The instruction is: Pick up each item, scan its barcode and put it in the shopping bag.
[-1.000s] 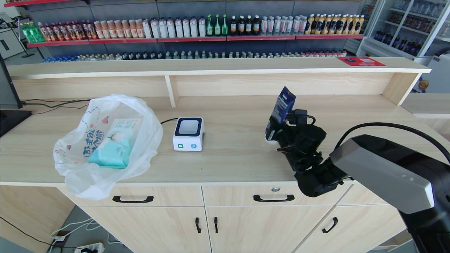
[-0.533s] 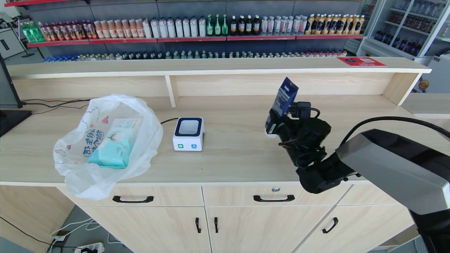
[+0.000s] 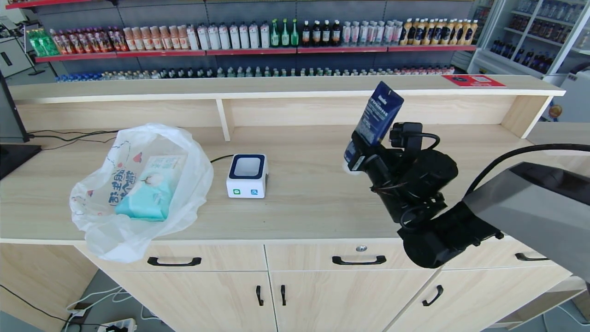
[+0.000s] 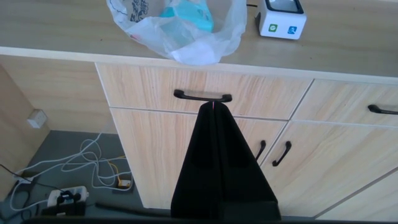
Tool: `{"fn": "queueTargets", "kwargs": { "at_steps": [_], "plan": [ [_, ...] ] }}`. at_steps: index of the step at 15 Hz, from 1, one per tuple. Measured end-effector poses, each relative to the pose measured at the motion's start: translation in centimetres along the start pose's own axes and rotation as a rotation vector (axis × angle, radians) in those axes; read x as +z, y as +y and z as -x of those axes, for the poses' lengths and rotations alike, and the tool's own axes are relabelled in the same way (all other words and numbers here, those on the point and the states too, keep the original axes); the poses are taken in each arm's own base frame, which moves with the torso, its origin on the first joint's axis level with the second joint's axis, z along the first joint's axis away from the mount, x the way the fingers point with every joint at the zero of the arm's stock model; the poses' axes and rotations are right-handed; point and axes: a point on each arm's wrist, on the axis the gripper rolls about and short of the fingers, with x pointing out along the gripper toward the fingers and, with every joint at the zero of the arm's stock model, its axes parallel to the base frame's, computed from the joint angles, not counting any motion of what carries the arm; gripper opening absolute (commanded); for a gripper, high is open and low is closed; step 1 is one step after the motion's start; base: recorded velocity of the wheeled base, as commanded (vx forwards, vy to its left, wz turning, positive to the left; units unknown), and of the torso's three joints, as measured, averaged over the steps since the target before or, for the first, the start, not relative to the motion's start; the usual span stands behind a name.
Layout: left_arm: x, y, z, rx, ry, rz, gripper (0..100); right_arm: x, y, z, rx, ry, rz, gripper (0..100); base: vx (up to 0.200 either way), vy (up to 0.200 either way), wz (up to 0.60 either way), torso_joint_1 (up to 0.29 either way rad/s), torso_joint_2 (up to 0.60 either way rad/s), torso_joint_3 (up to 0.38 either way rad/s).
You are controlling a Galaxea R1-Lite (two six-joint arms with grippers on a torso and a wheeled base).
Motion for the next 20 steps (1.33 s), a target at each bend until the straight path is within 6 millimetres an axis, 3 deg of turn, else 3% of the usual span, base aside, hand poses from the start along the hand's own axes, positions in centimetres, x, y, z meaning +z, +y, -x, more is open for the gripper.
{"fn": "queueTargets", "kwargs": {
  "at_steps": [4, 7, 15, 20],
  "plan": [
    [0.0, 0.0, 0.0, 0.0, 0.0, -0.001, 0, 0.9, 2.6, 3.5, 0.011, 0.076, -0.052, 0, 0.0, 0.0, 0.0, 0.0, 0.0, 0.0],
    [0.0, 0.0, 0.0, -0.001, 0.0, 0.0, 0, 2.8, 4.2, 4.7, 0.05, 0.062, -0.104, 0, 0.0, 0.0, 0.0, 0.0, 0.0, 0.0],
    [0.0, 0.0, 0.0, 0.0, 0.0, 0.0, 0, 7.0, 13.0, 9.7, 0.194, 0.051, -0.316, 0, 0.0, 0.0, 0.0, 0.0, 0.0, 0.0],
    [0.0, 0.0, 0.0, -0.001, 0.0, 0.0, 0, 9.0, 15.9, 12.4, 0.294, 0.073, -0.503, 0, 0.0, 0.0, 0.0, 0.0, 0.0, 0.0]
  ]
}}
